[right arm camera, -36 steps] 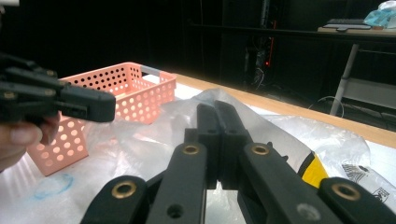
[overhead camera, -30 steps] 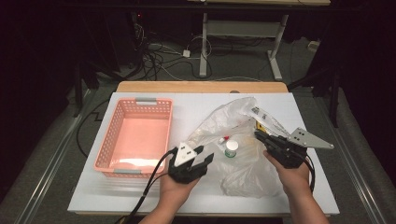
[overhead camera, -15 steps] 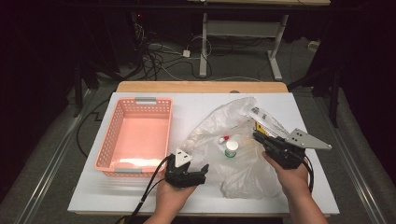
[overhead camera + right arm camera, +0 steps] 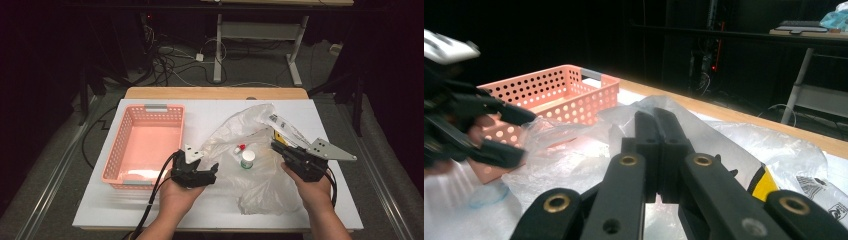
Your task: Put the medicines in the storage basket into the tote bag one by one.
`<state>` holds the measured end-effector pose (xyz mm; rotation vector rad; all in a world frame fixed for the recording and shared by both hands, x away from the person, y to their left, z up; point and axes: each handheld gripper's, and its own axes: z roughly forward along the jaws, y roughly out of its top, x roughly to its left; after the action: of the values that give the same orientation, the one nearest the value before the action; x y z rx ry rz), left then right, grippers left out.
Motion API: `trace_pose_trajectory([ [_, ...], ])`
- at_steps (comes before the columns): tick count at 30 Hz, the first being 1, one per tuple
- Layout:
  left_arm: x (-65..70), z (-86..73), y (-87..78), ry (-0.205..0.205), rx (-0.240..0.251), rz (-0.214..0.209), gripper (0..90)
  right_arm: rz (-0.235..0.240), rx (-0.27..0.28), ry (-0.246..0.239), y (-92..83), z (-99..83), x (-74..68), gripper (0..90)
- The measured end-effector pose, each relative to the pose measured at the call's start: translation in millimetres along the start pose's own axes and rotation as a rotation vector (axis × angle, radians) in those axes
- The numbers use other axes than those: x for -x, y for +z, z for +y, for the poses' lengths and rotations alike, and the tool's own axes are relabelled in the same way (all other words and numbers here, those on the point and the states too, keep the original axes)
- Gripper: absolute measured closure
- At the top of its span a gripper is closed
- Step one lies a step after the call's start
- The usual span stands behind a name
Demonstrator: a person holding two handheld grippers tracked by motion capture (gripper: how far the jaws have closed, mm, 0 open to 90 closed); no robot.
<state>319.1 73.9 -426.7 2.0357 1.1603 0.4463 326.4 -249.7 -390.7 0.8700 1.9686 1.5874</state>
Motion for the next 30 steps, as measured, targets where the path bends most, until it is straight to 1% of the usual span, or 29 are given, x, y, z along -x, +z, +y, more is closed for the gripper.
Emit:
trace_pose_trajectory([
  [2,2.7,1.2,5.4,0.012,-0.027,0.020,28.9,0.001,0.002,-0.003,-0.7,0.7,-0.5,90.0],
  [3,4.0,1.7,7.6,0.009,-0.039,0.017,36.1,0.001,0.004,-0.003,-1.1,0.9,-0.5,90.0],
  [4,6.7,1.7,9.7,0.029,-0.050,0.022,45.2,0.001,0.004,-0.002,-1.3,1.0,-0.6,90.0],
  [5,9.1,1.0,12.2,0.058,-0.065,0.048,53.0,0.001,0.005,-0.001,-1.5,1.0,-0.6,90.0],
  [6,10.2,-0.5,14.5,0.066,-0.069,0.043,60.6,0.002,0.005,-0.001,-1.4,0.9,-0.6,90.0],
  [7,11.1,-2.6,15.4,0.071,-0.059,0.038,71.2,0.003,0.004,-0.001,-1.2,0.8,-0.7,90.0],
  [8,12.1,-4.6,14.6,0.085,-0.035,0.042,82.0,0.004,0.005,0.000,-1.0,0.6,-1.0,90.0],
  [9,12.4,-5.8,12.8,0.092,-0.013,0.033,86.1,0.005,0.003,0.000,-0.9,0.5,-1.3,90.0],
  [11,13.2,-5.5,6.7,0.096,0.044,0.008,87.3,0.005,0.002,-0.003,-1.0,0.2,-1.3,90.0],
  [12,13.6,-3.5,3.2,0.095,0.062,-0.009,87.4,0.004,0.004,0.001,-0.9,0.1,-1.3,90.0],
  [14,15.3,3.2,-6.0,0.111,0.114,-0.029,87.4,0.004,0.004,0.004,-0.3,0.1,-1.1,90.0],
  [16,15.9,15.6,-15.5,0.127,0.158,-0.046,87.5,0.004,0.005,0.006,0.9,0.7,-1.9,90.0],
  [18,15.9,31.4,-25.4,0.142,0.214,-0.064,87.6,0.004,0.012,0.005,1.8,2.7,-2.0,90.0],
  [21,16.2,57.6,-37.5,0.163,0.274,-0.075,87.5,-0.002,0.022,-0.003,2.3,8.9,-2.1,90.0],
  [22,15.9,66.1,-40.7,0.173,0.293,-0.073,87.5,-0.004,0.031,-0.003,2.1,11.9,-1.7,90.0],
  [24,13.9,83.1,-45.7,0.184,0.324,-0.071,87.5,-0.012,0.047,-0.005,1.5,18.7,-0.8,90.0],
  [25,11.4,93.5,-47.4,0.185,0.345,-0.066,87.5,-0.018,0.052,-0.008,1.5,22.6,-0.3,90.0],
  [26,8.9,99.6,-47.5,0.181,0.356,-0.068,87.5,-0.029,0.058,-0.020,1.6,28.0,1.4,90.0],
  [28,1.3,113.5,-43.7,0.171,0.366,-0.055,87.4,-0.047,0.069,-0.027,1.2,35.8,5.6,90.0],
  [29,-2.9,118.3,-39.1,0.170,0.363,-0.050,87.3,-0.056,0.076,-0.031,0.7,39.3,8.6,90.0],
  [30,-6.8,121.3,-32.6,0.160,0.352,-0.043,87.3,-0.066,0.080,-0.025,0.4,41.4,10.9,90.0],
])
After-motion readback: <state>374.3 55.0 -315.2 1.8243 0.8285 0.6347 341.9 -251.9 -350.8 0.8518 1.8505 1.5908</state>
